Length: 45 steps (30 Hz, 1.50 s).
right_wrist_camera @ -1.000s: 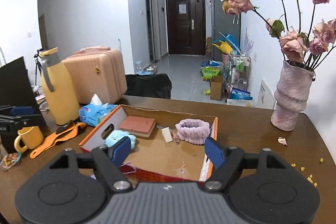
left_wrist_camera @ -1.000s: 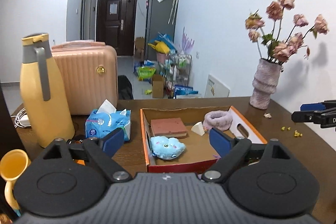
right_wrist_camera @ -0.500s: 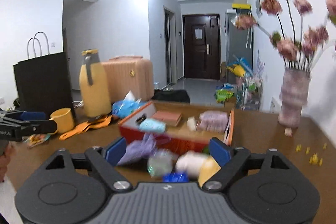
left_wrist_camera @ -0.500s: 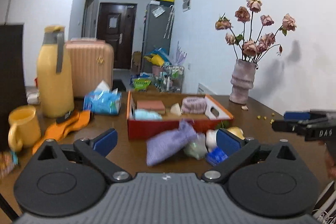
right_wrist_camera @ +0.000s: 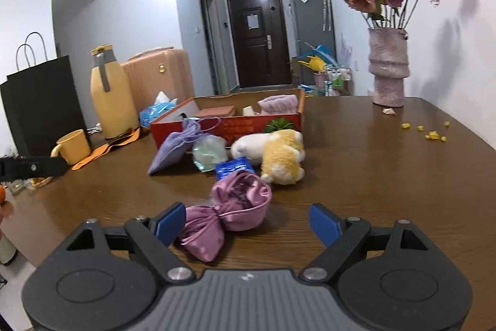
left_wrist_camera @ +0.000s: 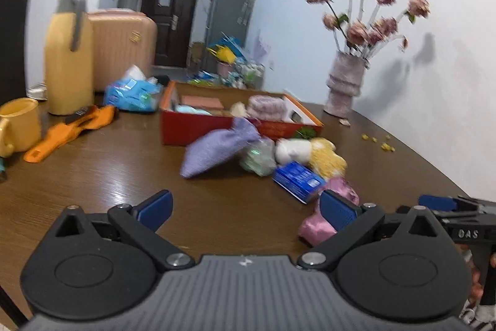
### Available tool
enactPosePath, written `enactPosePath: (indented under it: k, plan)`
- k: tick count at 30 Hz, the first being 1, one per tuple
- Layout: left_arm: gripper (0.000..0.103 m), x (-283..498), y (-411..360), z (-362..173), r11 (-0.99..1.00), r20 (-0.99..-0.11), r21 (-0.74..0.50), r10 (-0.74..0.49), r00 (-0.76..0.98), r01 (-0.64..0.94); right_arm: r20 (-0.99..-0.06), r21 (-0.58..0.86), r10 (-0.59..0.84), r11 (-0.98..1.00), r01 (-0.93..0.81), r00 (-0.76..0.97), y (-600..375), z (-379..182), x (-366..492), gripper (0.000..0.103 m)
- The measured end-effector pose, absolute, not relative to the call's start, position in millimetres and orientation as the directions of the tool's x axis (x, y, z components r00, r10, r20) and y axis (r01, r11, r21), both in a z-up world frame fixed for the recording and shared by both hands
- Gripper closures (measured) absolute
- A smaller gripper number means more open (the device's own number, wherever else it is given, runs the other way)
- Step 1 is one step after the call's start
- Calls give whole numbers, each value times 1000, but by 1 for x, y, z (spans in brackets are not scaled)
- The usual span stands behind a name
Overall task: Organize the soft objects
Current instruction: 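Close the left tool on the pink satin scrunchie, then carry the scrunchie with the left tool into the box and release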
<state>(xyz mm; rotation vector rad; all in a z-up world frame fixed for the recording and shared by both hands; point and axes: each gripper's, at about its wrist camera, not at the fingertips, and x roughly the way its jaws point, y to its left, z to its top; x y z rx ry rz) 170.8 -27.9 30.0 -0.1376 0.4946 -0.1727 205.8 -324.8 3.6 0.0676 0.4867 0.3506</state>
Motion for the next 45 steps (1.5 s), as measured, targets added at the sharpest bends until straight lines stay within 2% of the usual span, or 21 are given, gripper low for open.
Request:
enactPosePath:
  k: [8, 10, 13, 14, 15, 16, 17, 18, 21, 25, 29, 31, 33, 36, 37, 39, 41, 42, 45]
  plan:
    - [0, 210, -80, -6, 927, -539, -228, -376, 754, 298, -469, 189, 365, 931, -312, 804, -329, -2, 234, 24]
    - [0, 223, -95, -17, 917, -565, -229, -399, 722, 327, -481, 196, 367, 930, -310, 797, -328, -3, 245, 28]
    - [2, 239, -106, -31, 902, -586, -253, -430, 687, 350, -488, 204, 385, 923, -327, 783, -325, -5, 261, 28]
    - [8, 244, -107, -35, 898, -592, -264, -439, 676, 353, -493, 197, 386, 923, -332, 780, -322, -6, 266, 28]
    - [22, 249, -107, -39, 895, -600, -273, -444, 665, 352, -498, 182, 384, 923, -340, 777, -318, -7, 271, 28]
    - [30, 253, -106, -42, 893, -612, -283, -448, 651, 349, -503, 166, 385, 922, -351, 774, -313, -8, 277, 28]
    - [43, 257, -103, -44, 887, -618, -298, -460, 637, 352, -509, 160, 389, 919, -360, 768, -308, -10, 283, 28]
    - [46, 260, -98, -46, 882, -621, -311, -471, 627, 354, -513, 164, 399, 915, -370, 760, -304, -11, 289, 28]
    - [46, 263, -78, -44, 885, -617, -324, -466, 633, 335, -530, 204, 433, 900, -386, 729, -291, -19, 311, 29]
    - [44, 268, -43, -41, 912, -615, -324, -406, 676, 253, -553, 278, 481, 877, -393, 681, -279, -33, 335, 47]
    - [43, 274, -16, -35, 932, -599, -337, -323, 733, 135, -549, 329, 512, 859, -392, 661, -274, -41, 344, 50]
    - [38, 274, -7, -31, 906, -554, -407, -347, 757, 117, -552, 345, 509, 861, -375, 661, -273, -43, 346, 54]
    - [29, 275, -7, -31, 873, -524, -465, -403, 750, 144, -552, 361, 502, 864, -352, 666, -276, -46, 347, 59]
    - [30, 281, -21, -38, 865, -528, -466, -439, 727, 184, -561, 381, 499, 864, -328, 660, -278, -46, 346, 60]
    - [33, 283, -28, -42, 874, -545, -449, -435, 717, 188, -563, 383, 499, 864, -327, 658, -279, -45, 344, 59]
    - [58, 287, -36, -50, 876, -563, -439, -441, 699, 200, -555, 396, 508, 858, -328, 658, -283, -41, 338, 53]
    - [69, 290, -35, -56, 849, -547, -488, -477, 688, 202, -536, 409, 521, 849, -335, 665, -288, -40, 332, 51]
    - [73, 290, -34, -57, 839, -539, -505, -492, 684, 205, -534, 411, 518, 850, -330, 668, -291, -40, 329, 51]
    - [76, 286, -34, -56, 838, -539, -506, -493, 683, 206, -528, 451, 533, 836, -313, 661, -297, -43, 326, 51]
